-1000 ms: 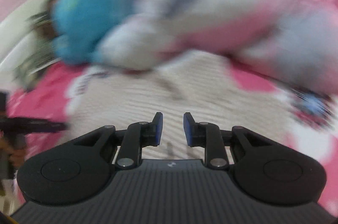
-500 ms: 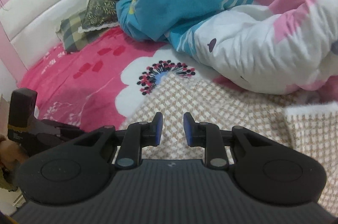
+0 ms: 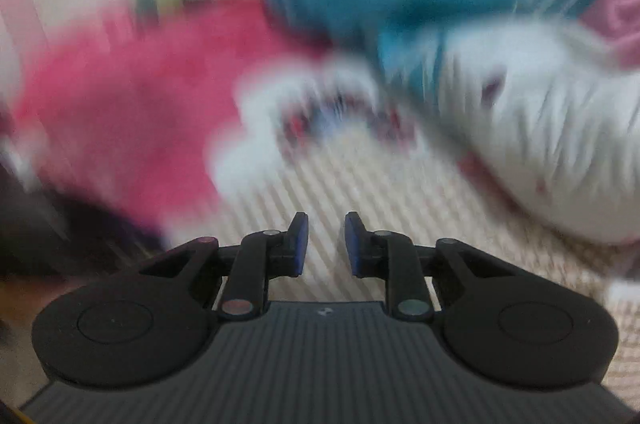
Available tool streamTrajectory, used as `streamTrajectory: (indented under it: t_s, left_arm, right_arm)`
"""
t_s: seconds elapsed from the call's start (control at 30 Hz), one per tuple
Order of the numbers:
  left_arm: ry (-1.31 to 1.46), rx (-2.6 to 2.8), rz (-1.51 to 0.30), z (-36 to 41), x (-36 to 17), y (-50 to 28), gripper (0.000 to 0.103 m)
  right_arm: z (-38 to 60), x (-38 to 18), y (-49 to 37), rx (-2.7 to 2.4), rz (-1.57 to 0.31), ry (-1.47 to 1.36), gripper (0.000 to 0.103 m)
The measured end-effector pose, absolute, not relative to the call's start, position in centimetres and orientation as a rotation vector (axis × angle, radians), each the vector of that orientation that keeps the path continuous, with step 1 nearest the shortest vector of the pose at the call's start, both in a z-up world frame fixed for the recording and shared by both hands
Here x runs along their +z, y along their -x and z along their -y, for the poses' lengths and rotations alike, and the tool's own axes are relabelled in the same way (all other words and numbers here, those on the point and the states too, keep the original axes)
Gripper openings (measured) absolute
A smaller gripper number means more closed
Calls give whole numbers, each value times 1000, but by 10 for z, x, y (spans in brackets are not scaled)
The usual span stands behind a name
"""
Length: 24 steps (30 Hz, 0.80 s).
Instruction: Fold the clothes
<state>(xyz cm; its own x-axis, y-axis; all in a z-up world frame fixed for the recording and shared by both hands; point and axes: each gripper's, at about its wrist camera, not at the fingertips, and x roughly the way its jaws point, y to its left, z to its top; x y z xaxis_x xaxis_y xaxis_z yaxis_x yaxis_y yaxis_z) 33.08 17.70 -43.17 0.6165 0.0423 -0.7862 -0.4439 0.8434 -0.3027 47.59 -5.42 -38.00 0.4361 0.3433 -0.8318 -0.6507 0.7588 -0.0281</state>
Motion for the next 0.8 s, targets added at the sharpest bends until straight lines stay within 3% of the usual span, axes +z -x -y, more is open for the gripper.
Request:
streamTrajectory:
  t_s: [0.07,0.2,0.37,0.5,0.6,0.8]
  left_arm:
    - [519,298,-869,-177,-432,-329,13]
    - [543,284,-874,-179,-422,-319,17]
    - [707,301,-843,-204,-404,-298,42]
    - [733,325,-846,-202,-413,-310,42]
    - [753,343,-848,-202,-419,-319,43]
    - [784,376,-853,-199,-430,-336,43]
  right_arm:
    - [67,-395,-475,629,-935,368,17]
    - [60,-363,-484,574,-944,319,19]
    - [30,-327,-493,713,-858,223,18]
    - [17,-343,-508,702,-869,228,18]
    - [15,-384,-523,592,-947,241,16]
    - [33,-407,-539,522,-905,-22,15]
